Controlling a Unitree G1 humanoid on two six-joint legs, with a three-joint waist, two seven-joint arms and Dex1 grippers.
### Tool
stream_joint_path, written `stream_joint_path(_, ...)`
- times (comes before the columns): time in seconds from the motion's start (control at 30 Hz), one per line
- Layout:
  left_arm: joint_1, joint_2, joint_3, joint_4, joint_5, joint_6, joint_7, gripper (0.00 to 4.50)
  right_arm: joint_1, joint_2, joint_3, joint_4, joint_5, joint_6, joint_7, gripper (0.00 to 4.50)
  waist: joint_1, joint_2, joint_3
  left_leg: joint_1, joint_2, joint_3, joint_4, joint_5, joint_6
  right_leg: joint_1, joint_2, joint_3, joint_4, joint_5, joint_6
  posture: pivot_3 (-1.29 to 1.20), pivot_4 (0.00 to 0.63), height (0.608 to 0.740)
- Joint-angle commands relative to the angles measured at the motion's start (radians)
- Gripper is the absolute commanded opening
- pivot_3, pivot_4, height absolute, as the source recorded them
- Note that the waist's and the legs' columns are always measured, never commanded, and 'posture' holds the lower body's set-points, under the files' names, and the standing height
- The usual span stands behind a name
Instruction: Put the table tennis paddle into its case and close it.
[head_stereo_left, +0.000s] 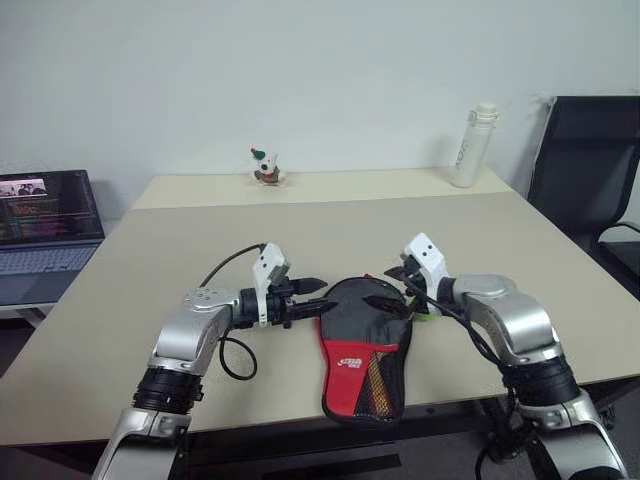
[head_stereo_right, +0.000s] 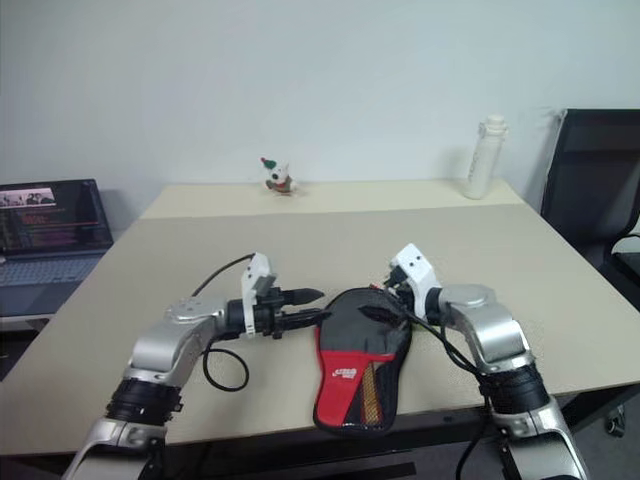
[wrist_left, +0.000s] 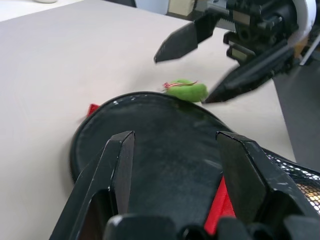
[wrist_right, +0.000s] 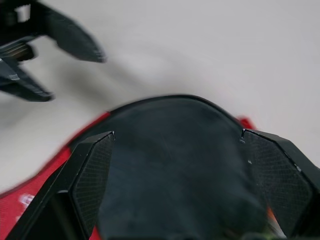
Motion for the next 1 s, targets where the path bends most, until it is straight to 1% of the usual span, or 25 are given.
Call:
stream_joint_path(0.03,-0.102,-0.058,-0.057,0.144,0.051,-0.116,-0.035,2.83,0.061,-0.134,-0.058,-0.098,0.027,-0.051,0.045,4.46,0.015,0.000,0.000,0.000,0.000,0.000,0.000,0.000,0.000,0.000,0.000,-0.001,-0.001,0.000,0.000,0.00,0.150,0.740)
stream_joint_path(0.13,-0.183,-0.106,-0.092,0.310,0.098,-0.211,-0.066,2.83,0.108,-0.264,-0.035,-0.117,0.007,-0.130,0.094,4.46,0.024,0.000,0.000,-0.001,-0.001,0.001,0.000,0.000,0.000,0.000,0.000,0.000,-0.003,0.000,0.000,0.00,0.150,0.740)
stream_joint_path(0.2,-0.247,-0.140,-0.104,0.438,0.129,-0.279,-0.082,2.83,0.129,-0.329,-0.016,-0.119,-0.008,-0.176,0.115,4.46,0.024,0.000,0.000,-0.002,-0.001,0.001,-0.001,0.000,0.000,0.000,0.000,0.000,-0.004,0.000,0.000,0.00,0.150,0.740)
stream_joint_path(0.33,-0.332,-0.191,-0.118,0.625,0.186,-0.399,-0.110,2.83,0.171,-0.383,0.014,-0.141,-0.015,-0.219,0.130,4.46,0.014,-0.001,0.000,-0.003,-0.001,0.000,-0.001,-0.001,0.001,-0.001,0.001,0.000,-0.005,0.000,0.000,0.00,0.150,0.740)
stream_joint_path(0.47,-0.371,-0.225,-0.135,0.751,0.242,-0.497,-0.122,2.83,0.212,-0.408,0.036,-0.170,-0.028,-0.241,0.126,4.46,0.011,-0.001,0.001,-0.003,-0.001,0.000,-0.001,-0.001,0.001,-0.001,0.001,0.000,-0.005,0.000,0.001,0.00,0.150,0.740)
stream_joint_path(0.57,-0.363,-0.247,-0.146,0.809,0.284,-0.544,-0.122,2.83,0.250,-0.435,0.064,-0.180,-0.081,-0.296,0.103,4.46,0.013,-0.001,0.001,-0.003,-0.001,0.000,-0.001,-0.001,0.001,-0.001,0.000,0.000,-0.005,0.000,0.001,0.00,0.150,0.740)
stream_joint_path(0.63,-0.356,-0.256,-0.142,0.837,0.298,-0.554,-0.116,2.83,0.249,-0.422,0.078,-0.160,-0.120,-0.337,0.063,4.46,0.013,-0.002,0.001,-0.003,-0.001,0.000,0.000,-0.001,0.001,-0.001,0.000,0.000,-0.005,0.000,0.001,0.00,0.150,0.740)
stream_joint_path(0.83,-0.340,-0.269,-0.133,0.868,0.321,-0.575,-0.105,2.83,0.222,-0.403,0.154,-0.036,-0.269,-0.511,-0.027,4.46,0.015,-0.002,0.001,-0.003,-0.001,0.000,0.000,-0.001,0.001,-0.001,0.000,0.000,-0.004,0.000,0.001,0.00,0.150,0.740)
stream_joint_path(1.0,-0.340,-0.280,-0.128,0.871,0.328,-0.574,-0.101,2.83,0.207,-0.379,0.196,0.052,-0.326,-0.598,-0.036,4.46,0.015,-0.002,0.001,-0.003,-0.001,0.000,-0.001,-0.001,0.001,-0.001,0.000,0.000,-0.004,0.000,0.001,0.00,0.150,0.740)
